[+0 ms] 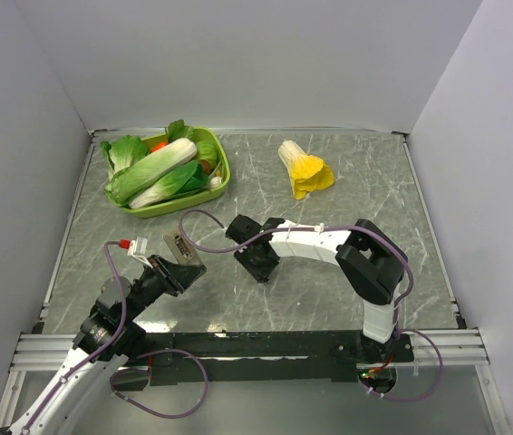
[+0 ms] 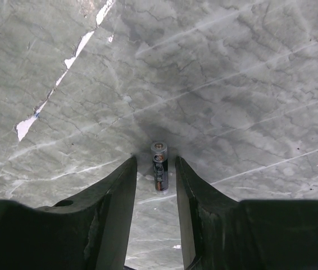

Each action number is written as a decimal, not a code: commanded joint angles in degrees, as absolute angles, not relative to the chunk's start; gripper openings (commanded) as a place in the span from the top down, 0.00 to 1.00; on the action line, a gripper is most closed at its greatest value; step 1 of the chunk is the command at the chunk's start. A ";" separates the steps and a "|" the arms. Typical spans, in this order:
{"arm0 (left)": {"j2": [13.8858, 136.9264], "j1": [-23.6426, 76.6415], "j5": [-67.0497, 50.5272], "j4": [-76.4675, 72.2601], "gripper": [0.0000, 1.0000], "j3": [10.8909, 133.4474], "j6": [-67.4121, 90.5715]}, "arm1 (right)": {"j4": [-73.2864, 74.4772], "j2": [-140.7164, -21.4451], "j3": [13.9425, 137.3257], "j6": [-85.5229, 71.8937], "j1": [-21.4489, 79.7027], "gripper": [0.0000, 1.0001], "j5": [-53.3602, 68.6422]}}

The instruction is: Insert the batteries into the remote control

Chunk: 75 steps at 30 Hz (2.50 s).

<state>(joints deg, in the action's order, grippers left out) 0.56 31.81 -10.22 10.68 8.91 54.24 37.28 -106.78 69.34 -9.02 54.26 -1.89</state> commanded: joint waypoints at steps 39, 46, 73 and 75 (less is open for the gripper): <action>4.55 31.73 -20.12 -19.23 0.98 0.71 60.55 | 10.95 -67.51 63.29 -8.53 59.32 1.00 -6.94; 10.98 31.73 -21.71 -30.05 0.99 0.09 63.89 | -6.56 -62.93 58.98 -6.15 63.98 1.00 -3.78; 11.43 31.82 -20.65 -27.16 0.98 0.09 64.07 | -20.13 -78.57 64.42 -4.13 67.94 1.00 -0.26; 11.25 31.82 -20.66 -27.16 0.99 0.09 64.07 | -20.39 -79.10 64.51 -4.13 67.94 1.00 -0.35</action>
